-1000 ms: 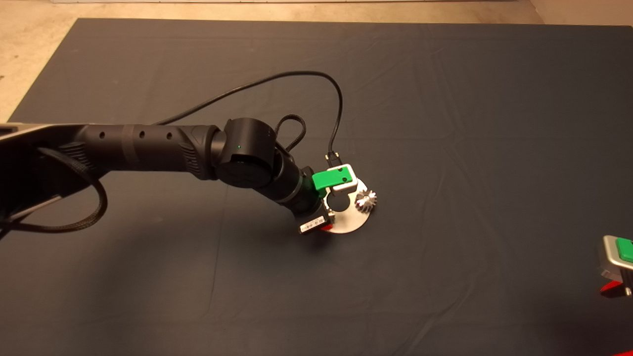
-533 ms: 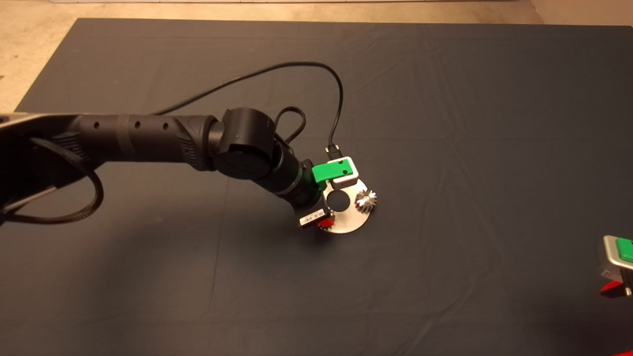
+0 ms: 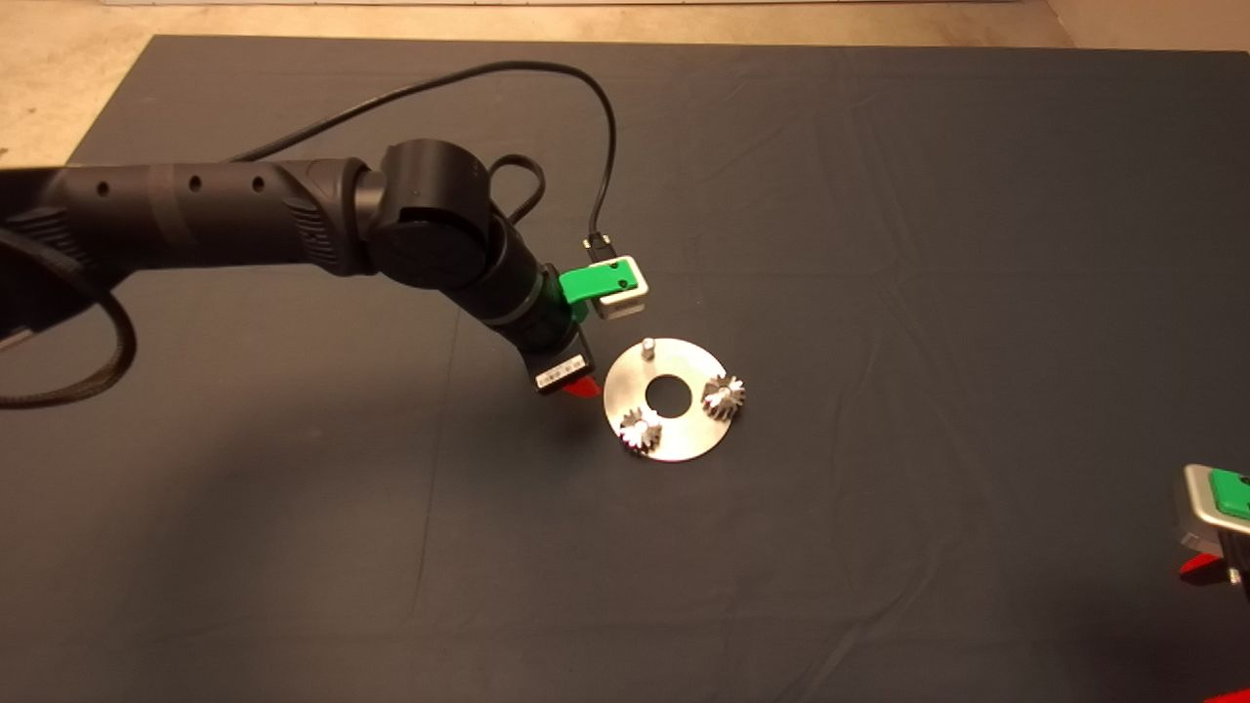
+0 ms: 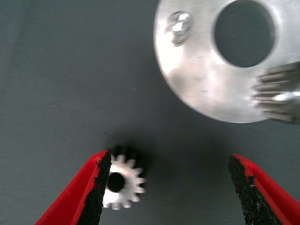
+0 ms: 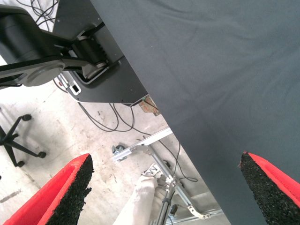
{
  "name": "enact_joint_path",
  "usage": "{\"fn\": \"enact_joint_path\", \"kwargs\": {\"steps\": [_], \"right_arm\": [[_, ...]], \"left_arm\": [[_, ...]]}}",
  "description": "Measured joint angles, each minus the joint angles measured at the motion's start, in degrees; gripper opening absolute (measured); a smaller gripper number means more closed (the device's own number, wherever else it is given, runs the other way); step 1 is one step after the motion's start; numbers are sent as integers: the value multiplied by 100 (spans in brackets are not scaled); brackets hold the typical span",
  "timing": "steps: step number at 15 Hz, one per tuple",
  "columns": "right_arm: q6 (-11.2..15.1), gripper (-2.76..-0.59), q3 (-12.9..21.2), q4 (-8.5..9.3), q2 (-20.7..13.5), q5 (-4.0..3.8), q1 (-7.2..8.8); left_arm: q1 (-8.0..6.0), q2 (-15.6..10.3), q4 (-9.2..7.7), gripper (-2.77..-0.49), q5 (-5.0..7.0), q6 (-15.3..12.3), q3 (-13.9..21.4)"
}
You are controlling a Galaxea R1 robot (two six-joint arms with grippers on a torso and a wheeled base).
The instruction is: Install three planetary gears onto the carrier pins
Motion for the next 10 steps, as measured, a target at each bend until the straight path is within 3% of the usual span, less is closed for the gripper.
{"fn": "enact_joint_path", "kwargs": {"steps": [1, 3, 10], "right_arm": [[2, -102, 0, 0, 0, 2, 0], [2, -102, 0, 0, -2, -13, 0], [2, -102, 0, 0, 13, -7, 0]], "left_arm": [[0, 2, -7, -152, -2, 185, -204], [-2, -4, -5, -152, -10, 298, -444], [2, -3, -68, -152, -40, 387, -567]]}}
